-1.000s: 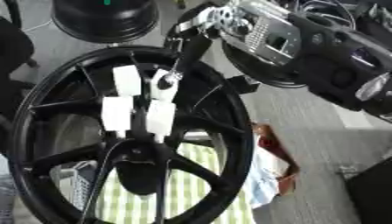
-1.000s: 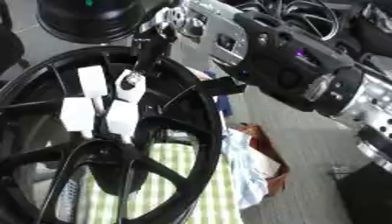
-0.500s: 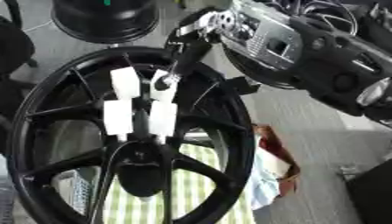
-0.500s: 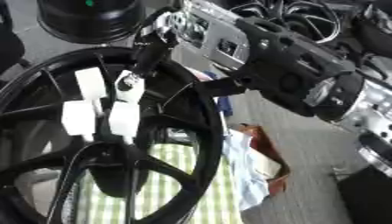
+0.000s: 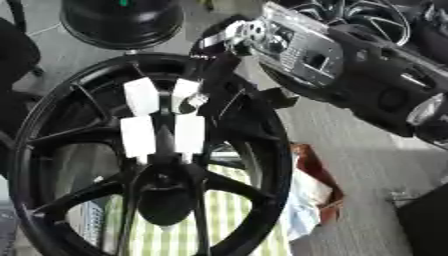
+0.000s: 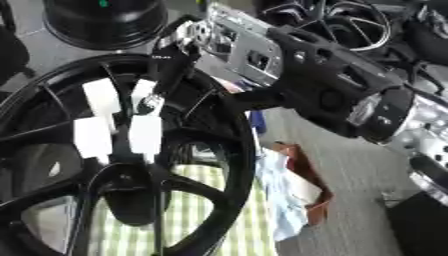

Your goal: Pull the pin out of the wheel hub.

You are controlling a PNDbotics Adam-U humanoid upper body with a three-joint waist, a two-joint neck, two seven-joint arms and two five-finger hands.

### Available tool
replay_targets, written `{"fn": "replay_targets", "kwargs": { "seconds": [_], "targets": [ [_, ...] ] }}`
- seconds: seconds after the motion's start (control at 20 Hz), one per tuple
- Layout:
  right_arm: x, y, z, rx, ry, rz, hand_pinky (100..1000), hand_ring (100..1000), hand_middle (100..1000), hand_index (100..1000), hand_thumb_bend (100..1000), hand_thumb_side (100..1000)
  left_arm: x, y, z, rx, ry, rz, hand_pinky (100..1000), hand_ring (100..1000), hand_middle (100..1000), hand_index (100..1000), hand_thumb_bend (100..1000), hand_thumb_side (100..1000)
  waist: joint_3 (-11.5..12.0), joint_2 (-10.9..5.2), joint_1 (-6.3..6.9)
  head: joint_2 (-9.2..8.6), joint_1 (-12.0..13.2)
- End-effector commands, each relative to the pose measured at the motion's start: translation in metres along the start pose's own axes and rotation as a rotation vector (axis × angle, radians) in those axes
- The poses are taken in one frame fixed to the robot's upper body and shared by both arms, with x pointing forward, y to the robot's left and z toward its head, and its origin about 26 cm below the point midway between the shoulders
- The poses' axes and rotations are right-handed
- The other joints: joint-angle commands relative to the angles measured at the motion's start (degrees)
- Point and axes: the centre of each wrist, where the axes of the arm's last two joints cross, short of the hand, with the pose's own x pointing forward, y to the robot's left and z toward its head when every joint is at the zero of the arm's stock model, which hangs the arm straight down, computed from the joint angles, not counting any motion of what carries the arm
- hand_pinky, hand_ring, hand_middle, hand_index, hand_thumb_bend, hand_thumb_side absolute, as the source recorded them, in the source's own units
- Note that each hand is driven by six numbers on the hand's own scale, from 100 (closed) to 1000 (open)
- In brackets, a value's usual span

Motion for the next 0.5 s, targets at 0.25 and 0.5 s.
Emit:
{"fn": "replay_targets", "kwargs": {
  "seconds": [0.25,0.5],
  "targets": [
    [0.0063,-0.0078,0.0089,0.103,0.098,-0.097,793,877,797,851,526,405,0.0088,0.0030,-0.0063,-0.003,-0.033,-0.006,825,880,773,834,508,577,0.2,-0.82,0.49,-1.00,-0.1],
    [0.0042,-0.0061,0.0066,0.100,0.103,-0.113,793,876,798,852,510,406,0.0079,0.0032,-0.0054,-0.001,-0.029,-0.004,826,880,774,834,507,578,0.3,-0.70,0.47,-1.24,-0.1]
  ]
}}
